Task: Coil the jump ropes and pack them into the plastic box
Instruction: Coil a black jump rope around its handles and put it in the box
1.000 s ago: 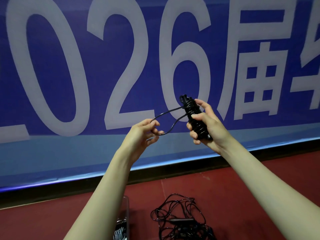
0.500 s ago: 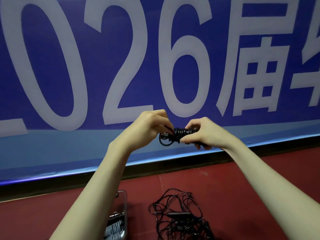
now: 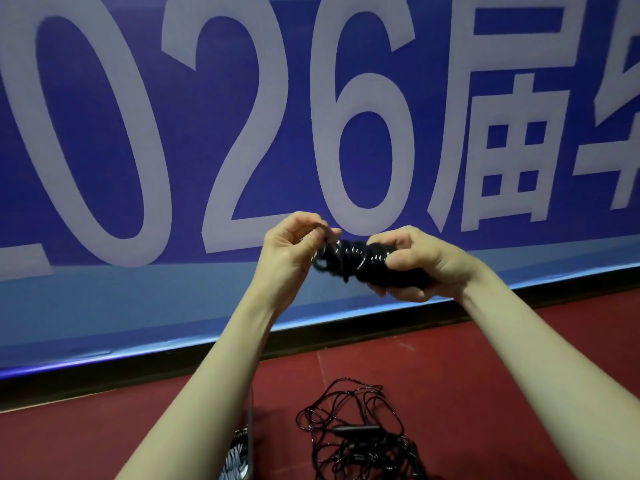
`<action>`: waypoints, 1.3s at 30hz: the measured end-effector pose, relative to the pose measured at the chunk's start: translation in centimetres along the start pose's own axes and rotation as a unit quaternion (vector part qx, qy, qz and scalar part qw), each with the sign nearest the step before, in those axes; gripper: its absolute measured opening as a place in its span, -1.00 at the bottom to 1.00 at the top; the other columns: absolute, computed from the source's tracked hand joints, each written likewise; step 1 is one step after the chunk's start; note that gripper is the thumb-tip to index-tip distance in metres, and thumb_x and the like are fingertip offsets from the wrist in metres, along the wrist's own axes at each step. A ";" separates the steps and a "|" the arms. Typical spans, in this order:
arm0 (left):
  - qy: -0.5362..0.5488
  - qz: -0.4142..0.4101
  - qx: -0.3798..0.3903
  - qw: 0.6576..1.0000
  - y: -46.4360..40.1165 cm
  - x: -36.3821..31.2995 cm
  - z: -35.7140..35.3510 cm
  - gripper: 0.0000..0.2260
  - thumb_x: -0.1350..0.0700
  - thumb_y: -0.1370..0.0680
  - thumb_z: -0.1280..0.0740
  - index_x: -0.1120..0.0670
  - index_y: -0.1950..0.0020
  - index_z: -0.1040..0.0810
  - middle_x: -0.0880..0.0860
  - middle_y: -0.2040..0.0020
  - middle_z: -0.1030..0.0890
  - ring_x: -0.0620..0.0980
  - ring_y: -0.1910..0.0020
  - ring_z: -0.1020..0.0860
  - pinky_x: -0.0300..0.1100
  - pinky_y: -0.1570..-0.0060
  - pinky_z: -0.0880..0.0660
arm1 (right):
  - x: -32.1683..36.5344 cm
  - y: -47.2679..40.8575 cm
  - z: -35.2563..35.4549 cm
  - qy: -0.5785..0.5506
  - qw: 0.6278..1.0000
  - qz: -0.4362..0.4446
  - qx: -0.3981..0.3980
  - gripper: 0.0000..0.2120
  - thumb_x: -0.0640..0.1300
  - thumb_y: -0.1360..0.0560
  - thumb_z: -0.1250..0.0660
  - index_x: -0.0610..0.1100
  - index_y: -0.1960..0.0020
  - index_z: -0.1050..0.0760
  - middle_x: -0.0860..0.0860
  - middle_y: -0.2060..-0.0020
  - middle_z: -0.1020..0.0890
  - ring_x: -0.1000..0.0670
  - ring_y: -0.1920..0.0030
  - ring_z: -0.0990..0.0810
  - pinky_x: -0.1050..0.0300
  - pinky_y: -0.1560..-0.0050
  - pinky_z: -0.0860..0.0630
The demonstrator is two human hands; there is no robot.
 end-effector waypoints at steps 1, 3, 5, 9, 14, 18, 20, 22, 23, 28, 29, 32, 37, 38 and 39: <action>0.009 -0.008 -0.026 1.000 -0.1 0.2 0.1 -0.86 0.38 -0.53 -0.30 0.15 0.12 -0.50 -0.03 0.25 -0.63 -0.06 0.20 -0.60 -0.24 0.11 -0.54 | 0.2 0.0 0.4 -0.039 0.999 0.030 -0.014 -0.52 0.10 -0.25 -0.57 -0.24 0.06 -0.56 -0.17 0.33 -0.58 0.09 0.63 -0.37 0.37 0.64 -0.15; -0.016 -0.036 -0.061 0.997 -0.4 0.2 0.2 -0.90 0.33 -0.51 -0.36 0.13 0.11 -0.55 0.01 0.20 -0.63 -0.04 0.16 -0.60 -0.22 0.03 -0.55 | 0.3 0.0 1.0 -0.100 0.991 0.062 -0.056 -0.44 0.16 -0.19 -0.60 -0.24 0.05 -0.58 -0.14 0.34 -0.58 0.13 0.61 -0.38 0.40 0.70 -0.19; -0.088 -0.070 -0.071 0.991 -0.3 0.0 0.1 -0.81 0.36 -0.51 -0.35 0.07 0.14 -0.57 -0.08 0.21 -0.65 -0.07 0.14 -0.60 -0.25 0.00 -0.53 | 0.1 -0.1 1.4 -0.151 0.981 0.076 -0.096 -0.43 0.15 -0.18 -0.61 -0.22 0.02 -0.60 -0.12 0.33 -0.57 0.14 0.59 -0.39 0.39 0.74 -0.22; -0.264 -0.156 -0.040 0.951 0.2 -0.5 -0.7 -0.87 0.25 -0.53 -0.34 0.01 0.07 -0.56 -0.04 0.12 -0.62 -0.13 0.11 -0.57 -0.30 0.03 -0.45 | -0.4 -0.5 2.5 -0.161 0.965 0.082 -0.190 -0.58 0.08 -0.37 -0.43 -0.24 -0.02 -0.55 -0.12 0.34 -0.57 0.13 0.58 -0.39 0.35 0.73 -0.23; -0.138 -0.033 0.008 0.990 -0.2 -0.3 -1.0 -0.77 0.16 -0.66 -0.13 0.24 0.06 -0.50 -0.01 0.12 -0.60 -0.06 0.06 -0.57 -0.21 0.00 -0.51 | -0.3 -1.1 1.4 -0.190 0.975 0.067 -0.095 -0.45 0.16 -0.19 -0.60 -0.19 0.01 -0.60 -0.10 0.35 -0.57 0.13 0.61 -0.41 0.34 0.74 -0.27; -0.151 -0.039 0.023 0.987 -0.1 -0.5 -1.4 -0.71 0.08 -0.66 -0.16 0.11 0.25 -0.38 -0.04 0.34 -0.41 -0.04 0.34 -0.38 -0.20 0.30 -0.37 | -0.3 -0.8 -1.0 -0.138 0.988 0.005 0.065 -0.56 0.13 -0.38 -0.48 -0.25 0.00 -0.62 -0.13 0.39 -0.56 0.12 0.66 -0.43 0.33 0.74 -0.32; -0.169 -0.046 0.054 0.983 0.2 -0.7 -1.7 -0.72 -0.04 -0.59 -0.21 -0.04 0.32 -0.37 -0.10 0.39 -0.36 -0.04 0.38 -0.29 -0.17 0.36 -0.27 | -0.9 -0.8 -1.5 -0.106 0.990 -0.028 0.089 -0.56 0.10 -0.41 -0.45 -0.29 0.01 -0.59 -0.17 0.39 -0.54 0.11 0.66 -0.42 0.34 0.74 -0.31; -0.202 -0.050 0.049 0.977 0.2 -1.0 -1.6 -0.72 0.00 -0.59 -0.26 -0.02 0.32 -0.41 -0.09 0.42 -0.39 -0.07 0.43 -0.30 -0.24 0.39 -0.28 | -1.5 -0.5 -1.4 -0.080 0.991 -0.067 0.085 -0.55 0.09 -0.41 -0.45 -0.33 0.02 -0.58 -0.20 0.41 -0.53 0.08 0.67 -0.40 0.34 0.74 -0.28; -0.225 -0.054 0.039 0.972 0.1 -1.4 -1.4 -0.72 0.06 -0.60 -0.28 0.05 0.31 -0.42 -0.04 0.43 -0.40 -0.08 0.45 -0.31 -0.28 0.41 -0.28 | -1.6 -0.3 -1.2 -0.058 0.992 -0.087 0.075 -0.54 0.08 -0.40 -0.46 -0.35 0.04 -0.56 -0.20 0.41 -0.52 0.07 0.68 -0.39 0.34 0.74 -0.27; -0.330 -0.112 0.037 0.937 0.1 -3.2 -1.0 -0.78 0.16 -0.58 -0.32 -0.02 0.27 -0.47 0.08 0.44 -0.43 -0.10 0.44 -0.33 -0.21 0.41 -0.30 | -2.7 0.0 -0.7 0.066 0.979 -0.188 0.032 -0.62 0.04 -0.50 -0.32 -0.32 0.06 -0.55 -0.16 0.47 -0.47 0.05 0.67 -0.33 0.35 0.70 -0.20; -0.341 -0.108 0.050 0.932 0.2 -3.2 -1.2 -0.78 0.15 -0.57 -0.33 -0.04 0.26 -0.48 0.04 0.44 -0.43 -0.13 0.44 -0.33 -0.26 0.41 -0.31 | -3.0 -0.1 -0.8 0.079 0.976 -0.202 0.028 -0.63 0.04 -0.52 -0.31 -0.31 0.07 -0.55 -0.15 0.47 -0.47 0.05 0.66 -0.34 0.34 0.70 -0.20; -0.343 -0.071 0.082 0.933 0.2 -3.0 -1.6 -0.83 0.09 -0.55 -0.36 -0.03 0.24 -0.54 -0.08 0.45 -0.42 -0.17 0.45 -0.33 -0.34 0.43 -0.30 | -3.7 -0.1 0.0 0.109 0.965 -0.237 -0.007 -0.68 0.03 -0.57 -0.29 -0.21 0.15 -0.62 -0.15 0.46 -0.48 0.04 0.63 -0.37 0.32 0.70 -0.21; -0.289 -0.019 0.086 0.953 0.1 -2.7 -1.8 -0.81 0.08 -0.53 -0.38 0.08 0.27 -0.55 -0.04 0.47 -0.40 -0.12 0.47 -0.31 -0.33 0.46 -0.29 | -3.8 0.1 -0.2 0.126 0.957 -0.261 -0.013 -0.65 0.05 -0.56 -0.29 -0.27 0.08 -0.57 -0.13 0.46 -0.49 0.04 0.62 -0.37 0.32 0.70 -0.20; -0.286 -0.014 0.090 0.954 0.1 -2.5 -2.0 -0.79 0.07 -0.54 -0.38 0.09 0.28 -0.55 -0.02 0.47 -0.40 -0.11 0.48 -0.31 -0.32 0.46 -0.28 | -3.6 0.0 -0.5 0.134 0.957 -0.259 -0.006 -0.64 0.05 -0.55 -0.31 -0.28 0.07 -0.56 -0.13 0.46 -0.48 0.04 0.61 -0.37 0.32 0.69 -0.19; -0.287 -0.008 0.093 0.953 0.0 -2.1 -2.1 -0.77 0.05 -0.55 -0.37 0.10 0.28 -0.54 -0.02 0.47 -0.39 -0.11 0.49 -0.29 -0.32 0.47 -0.27 | -3.3 -0.1 -0.8 0.141 0.957 -0.255 0.003 -0.64 0.05 -0.53 -0.32 -0.28 0.07 -0.56 -0.14 0.45 -0.48 0.04 0.61 -0.37 0.32 0.69 -0.19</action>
Point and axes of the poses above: each hand's wrist, its own y-axis away from the middle knuckle, its own z-axis out of the back of the hand, x = y × z, the point moved 6 cm from there along -y, towards the middle knuckle
